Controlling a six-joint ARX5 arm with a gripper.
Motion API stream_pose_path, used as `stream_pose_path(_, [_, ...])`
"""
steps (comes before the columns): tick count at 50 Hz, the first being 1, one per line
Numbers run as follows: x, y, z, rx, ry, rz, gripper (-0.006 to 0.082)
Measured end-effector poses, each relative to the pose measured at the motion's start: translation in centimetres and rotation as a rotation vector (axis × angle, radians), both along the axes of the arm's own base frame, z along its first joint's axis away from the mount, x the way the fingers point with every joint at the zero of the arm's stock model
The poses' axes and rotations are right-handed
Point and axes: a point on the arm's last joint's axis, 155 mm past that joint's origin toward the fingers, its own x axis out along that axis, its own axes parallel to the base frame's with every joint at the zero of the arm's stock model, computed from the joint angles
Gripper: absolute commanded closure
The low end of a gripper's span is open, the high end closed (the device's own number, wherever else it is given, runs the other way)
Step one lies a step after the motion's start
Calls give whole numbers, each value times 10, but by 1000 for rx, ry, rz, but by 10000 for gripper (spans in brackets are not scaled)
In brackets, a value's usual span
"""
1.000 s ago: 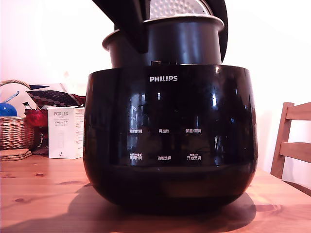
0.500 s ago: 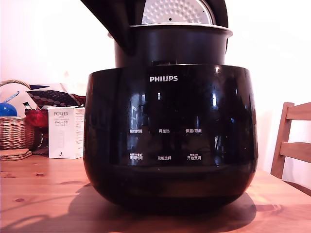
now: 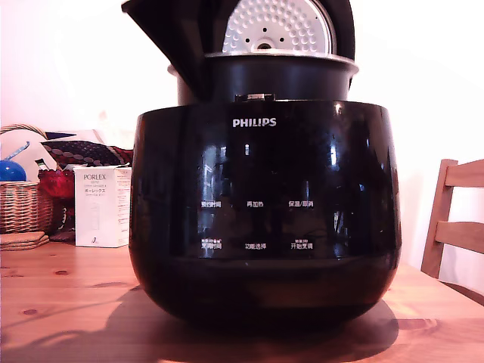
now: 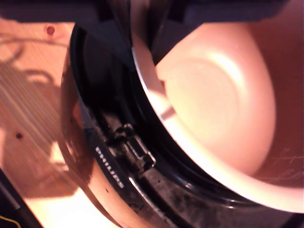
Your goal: Place the pot you are holding inside the rice cooker
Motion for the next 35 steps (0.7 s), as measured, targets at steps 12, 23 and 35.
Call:
stream_pose_path(12, [-5, -3, -1, -25, 38, 10, 791])
stream_pose_path(23, [-9, -5, -2, -42, 68, 15, 791])
stream_pose_path(35, [-9, -8, -10, -29, 96, 26, 791])
